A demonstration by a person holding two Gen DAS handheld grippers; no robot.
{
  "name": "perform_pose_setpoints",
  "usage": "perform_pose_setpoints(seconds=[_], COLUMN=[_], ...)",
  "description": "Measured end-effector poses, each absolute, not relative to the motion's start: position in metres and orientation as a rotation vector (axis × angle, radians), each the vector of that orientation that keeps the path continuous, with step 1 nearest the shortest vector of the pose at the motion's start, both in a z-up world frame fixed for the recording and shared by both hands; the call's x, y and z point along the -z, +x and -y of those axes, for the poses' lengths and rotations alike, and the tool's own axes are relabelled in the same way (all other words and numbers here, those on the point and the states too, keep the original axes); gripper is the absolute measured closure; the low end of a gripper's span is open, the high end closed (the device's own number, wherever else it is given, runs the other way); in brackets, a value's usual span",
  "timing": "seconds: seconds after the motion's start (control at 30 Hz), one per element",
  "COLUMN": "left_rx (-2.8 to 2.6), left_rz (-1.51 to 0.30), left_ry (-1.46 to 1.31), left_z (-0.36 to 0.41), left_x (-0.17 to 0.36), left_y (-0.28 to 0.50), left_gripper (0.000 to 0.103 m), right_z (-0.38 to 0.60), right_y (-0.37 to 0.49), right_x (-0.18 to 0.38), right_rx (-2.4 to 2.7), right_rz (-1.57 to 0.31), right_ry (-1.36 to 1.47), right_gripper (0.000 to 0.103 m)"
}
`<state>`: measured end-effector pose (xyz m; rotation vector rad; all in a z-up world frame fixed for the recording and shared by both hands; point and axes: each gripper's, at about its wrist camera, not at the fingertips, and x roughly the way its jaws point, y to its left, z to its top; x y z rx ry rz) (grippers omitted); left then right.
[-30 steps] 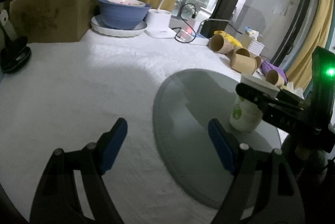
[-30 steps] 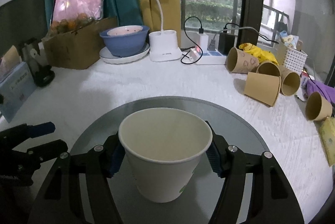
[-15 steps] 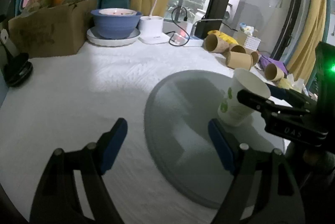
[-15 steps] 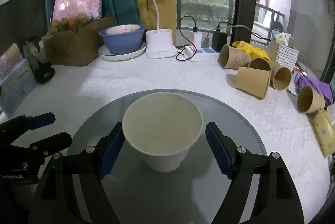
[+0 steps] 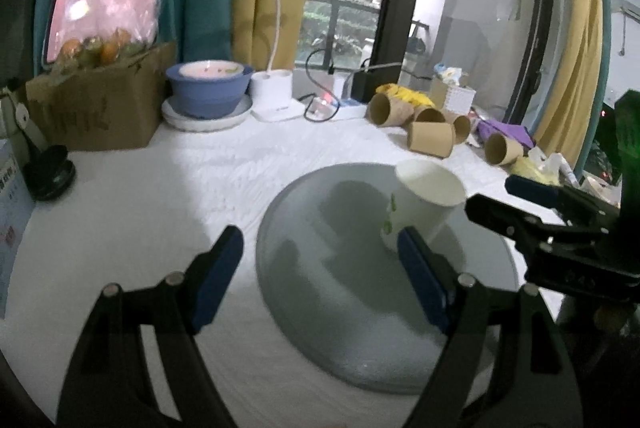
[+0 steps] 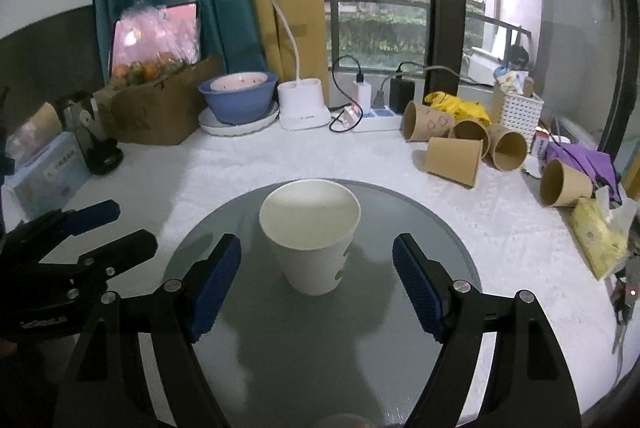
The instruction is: Flip cup upright
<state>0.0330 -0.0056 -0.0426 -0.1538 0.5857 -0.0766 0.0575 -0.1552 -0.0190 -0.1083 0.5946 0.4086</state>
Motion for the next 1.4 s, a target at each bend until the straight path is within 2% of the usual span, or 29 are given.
perform_pose_setpoints(seconds=[0.43, 0.47, 0.53, 0.57, 0.93, 1.13, 1.27, 1.4], left_rx=[0.114, 0.112, 0.114, 0.116, 0.059, 0.048, 0.053, 0.047], left_rz=[-0.437, -0.422, -0.386, -0.373, -0.213, -0.192, -0.184, -0.181], left_ry=[-0.068, -0.059, -0.046, -0.045, 0.019, 0.013, 0.005, -0.02], left_z=[0.038, 0.041, 0.044, 0.044, 0.054, 0.053, 0.052, 0.049], left_x=[-0.012, -0.015, -0.026, -0.03, -0.076, -0.09, -0.093, -0.092], left_y=[0.003, 0.0, -0.006, -0.008, -0.041, -0.049, -0.055, -0.059], left_gripper=[0.022, 0.021, 0.01, 0.009, 0.009, 0.009, 0.009, 0.009], right_z=[0.182, 0.184, 0.189, 0.192, 0.217, 0.22, 0.223, 0.222], right_y=[0.013, 0.009, 0.004, 0.001, -0.036, -0.05, -0.055, -0.056], right_x=[-0.026, -0.03, -0.037, -0.042, -0.09, -0.105, -0.11, -0.111], right_rx=[-0.378, -0.373, -0.367, -0.362, -0.32, -0.322, -0.321, -0.325], right_rz=[-0.481, -0.468, -0.447, -0.437, -0.329, -0.294, -0.28, -0.281], right_ry=[-0.059, -0.057, -0.052, -0.049, -0.02, -0.02, -0.013, -0.009], right_gripper=[0.022, 0.022, 0.022, 0.022, 0.022, 0.022, 0.016, 0.016])
